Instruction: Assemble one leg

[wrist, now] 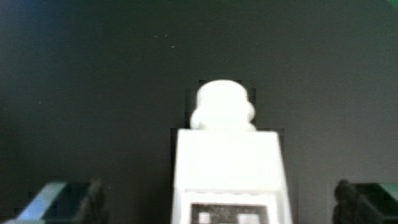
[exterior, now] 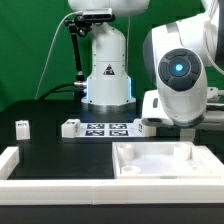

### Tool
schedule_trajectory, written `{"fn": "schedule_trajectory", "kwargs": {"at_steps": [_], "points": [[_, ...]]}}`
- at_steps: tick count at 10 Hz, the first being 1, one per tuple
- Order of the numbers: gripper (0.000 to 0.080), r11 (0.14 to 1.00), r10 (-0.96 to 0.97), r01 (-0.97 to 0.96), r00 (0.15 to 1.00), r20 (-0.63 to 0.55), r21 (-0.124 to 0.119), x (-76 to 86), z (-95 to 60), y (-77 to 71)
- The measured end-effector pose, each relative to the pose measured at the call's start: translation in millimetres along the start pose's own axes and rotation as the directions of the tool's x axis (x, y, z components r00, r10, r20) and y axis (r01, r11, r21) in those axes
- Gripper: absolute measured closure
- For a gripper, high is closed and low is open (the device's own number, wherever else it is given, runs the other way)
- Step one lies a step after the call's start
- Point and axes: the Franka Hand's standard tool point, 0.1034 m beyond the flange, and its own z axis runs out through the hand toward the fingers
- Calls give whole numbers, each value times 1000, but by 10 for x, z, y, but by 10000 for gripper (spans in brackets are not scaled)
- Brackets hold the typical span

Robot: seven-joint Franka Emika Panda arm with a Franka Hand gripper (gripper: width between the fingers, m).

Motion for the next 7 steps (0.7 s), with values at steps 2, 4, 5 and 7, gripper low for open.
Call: {"fn": "schedule_trajectory", "kwargs": {"at_steps": [2, 4, 5, 7], "points": [[407, 1000, 2, -2, 1000, 0, 0, 5, -3, 7], [513, 1000, 1, -1, 1000, 0, 0, 4, -2, 8], [513, 1000, 1, -1, 1000, 0, 0, 4, -3, 7], [513, 1000, 1, -1, 1000, 0, 0, 4, -3, 7]]}}
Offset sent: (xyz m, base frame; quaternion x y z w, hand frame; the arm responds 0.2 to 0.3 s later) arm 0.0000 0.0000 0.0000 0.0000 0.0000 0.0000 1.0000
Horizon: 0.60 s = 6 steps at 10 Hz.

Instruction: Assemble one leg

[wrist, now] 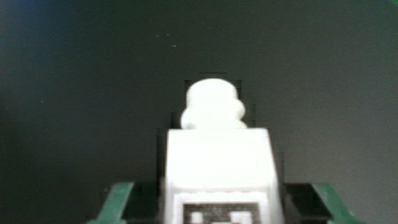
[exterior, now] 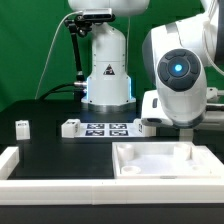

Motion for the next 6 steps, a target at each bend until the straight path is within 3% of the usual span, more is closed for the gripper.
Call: {"fn": "schedule_trajectory", "kwargs": {"at_steps": [3, 6], "points": [[513, 1000, -3, 3, 1000, 6, -2, -21, -35, -2], [512, 999, -45, 45, 999, 7, 9, -286, -627, -102]]}}
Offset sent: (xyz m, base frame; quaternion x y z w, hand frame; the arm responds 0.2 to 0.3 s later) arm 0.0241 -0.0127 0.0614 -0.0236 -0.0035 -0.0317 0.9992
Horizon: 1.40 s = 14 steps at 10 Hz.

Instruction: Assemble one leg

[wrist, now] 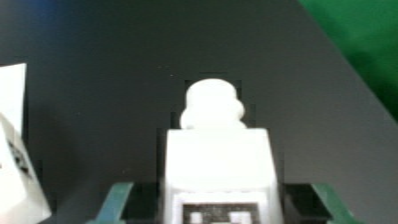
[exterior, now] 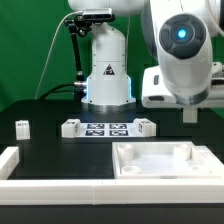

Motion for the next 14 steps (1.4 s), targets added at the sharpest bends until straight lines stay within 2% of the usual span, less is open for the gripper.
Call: {"fn": "schedule_trajectory", "kwargs": {"at_steps": [1, 2, 3, 4, 5, 6, 7, 8, 9, 11, 12, 13, 14], "points": [[512, 1000, -16, 16, 998, -54, 9, -24, -198, -60], [512, 1000, -17, 18, 997, -70, 10, -63, -213, -57], [511, 1000, -14, 14, 997, -74, 11, -28, -185, -58], [511, 999, -16, 21, 983, -184, 24, 56, -249, -111], [511, 999, -24, 35, 950, -312, 28, 70, -288, -120], [511, 998, -40, 54, 918, -394, 23, 96, -291, -46], [511, 998, -52, 67, 864, -501, 12, 188, -390, 4], [511, 996, -74, 88, 820, -568, -3, 204, -487, 59], [511, 995, -73, 100, 731, -679, 0, 246, -666, 119], [511, 994, -68, 110, 589, -805, -4, 255, -864, 250], [511, 992, -69, 129, 472, -879, -9, 267, -1045, 224], [511, 989, -68, 145, 379, -923, -14, 237, -1103, 206], [511, 987, -73, 156, 327, -942, -22, 227, -1037, 184]]}}
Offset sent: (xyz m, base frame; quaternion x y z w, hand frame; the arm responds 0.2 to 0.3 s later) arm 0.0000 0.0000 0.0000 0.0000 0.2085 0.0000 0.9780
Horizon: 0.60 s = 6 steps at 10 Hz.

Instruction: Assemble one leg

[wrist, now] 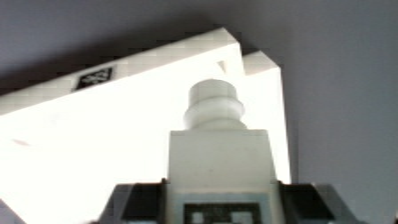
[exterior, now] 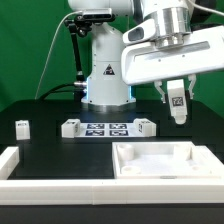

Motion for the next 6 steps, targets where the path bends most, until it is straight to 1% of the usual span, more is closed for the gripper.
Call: {"fn": "schedule_trajectory", "kwargs": {"at_steps": [1, 3, 4, 5, 6], "points": [[511, 1000, -9, 9, 1000, -5, 1, -28, 17, -13], [511, 999, -51, 51, 999, -7, 1, 0, 31, -3], [511, 987, -160, 160, 987, -12, -2, 59, 105, 28], [511, 977, -215, 215, 976, -23, -1, 137, 133, 12], [511, 968, -250, 250, 968, -31, 0, 178, 136, -19]]}}
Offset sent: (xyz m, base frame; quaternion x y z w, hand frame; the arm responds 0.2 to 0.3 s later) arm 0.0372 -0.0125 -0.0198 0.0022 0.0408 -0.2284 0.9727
